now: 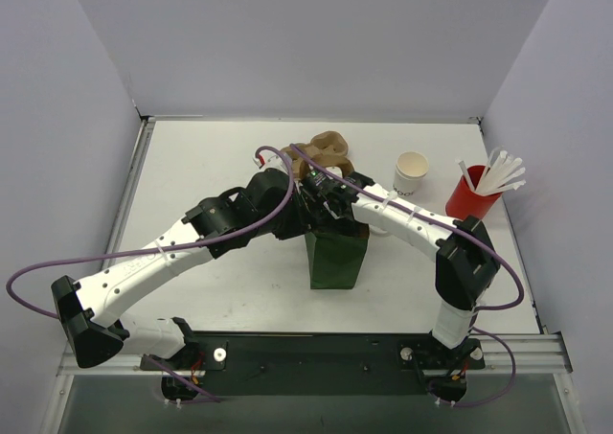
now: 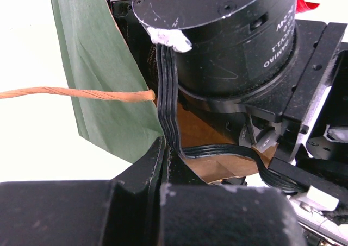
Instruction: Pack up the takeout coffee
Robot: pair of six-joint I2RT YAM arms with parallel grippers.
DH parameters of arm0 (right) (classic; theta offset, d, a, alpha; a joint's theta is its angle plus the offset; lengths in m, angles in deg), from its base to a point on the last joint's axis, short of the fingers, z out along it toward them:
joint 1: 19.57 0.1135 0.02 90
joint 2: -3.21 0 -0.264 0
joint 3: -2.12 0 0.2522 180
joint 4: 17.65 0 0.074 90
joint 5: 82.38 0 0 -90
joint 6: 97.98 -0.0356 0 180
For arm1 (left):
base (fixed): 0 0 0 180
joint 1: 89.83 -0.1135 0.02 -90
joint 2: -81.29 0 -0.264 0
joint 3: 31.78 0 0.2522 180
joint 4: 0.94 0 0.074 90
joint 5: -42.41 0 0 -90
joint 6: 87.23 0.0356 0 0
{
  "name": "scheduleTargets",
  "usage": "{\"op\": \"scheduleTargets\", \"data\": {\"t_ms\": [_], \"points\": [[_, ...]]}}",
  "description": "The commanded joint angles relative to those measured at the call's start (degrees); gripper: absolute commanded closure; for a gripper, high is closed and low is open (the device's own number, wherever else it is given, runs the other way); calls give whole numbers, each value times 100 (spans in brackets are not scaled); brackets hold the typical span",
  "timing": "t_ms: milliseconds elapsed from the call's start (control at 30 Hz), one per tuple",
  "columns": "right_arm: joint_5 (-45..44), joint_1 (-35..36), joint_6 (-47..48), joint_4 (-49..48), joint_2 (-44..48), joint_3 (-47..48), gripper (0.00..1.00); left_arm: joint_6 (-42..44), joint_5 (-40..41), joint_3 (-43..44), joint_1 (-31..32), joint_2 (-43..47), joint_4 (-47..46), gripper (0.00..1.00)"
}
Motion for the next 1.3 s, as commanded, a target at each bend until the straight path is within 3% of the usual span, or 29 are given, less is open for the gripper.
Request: {"op": "scheduleTargets", "data": {"t_ms": [0,1267], "points": [[377,30,-67,660,-400,-455,49,31,111,91,-67,69,-381,100],[457,-5,-85,485,-444,-683,49,66,58,64,-137,78,-390,100]]}}
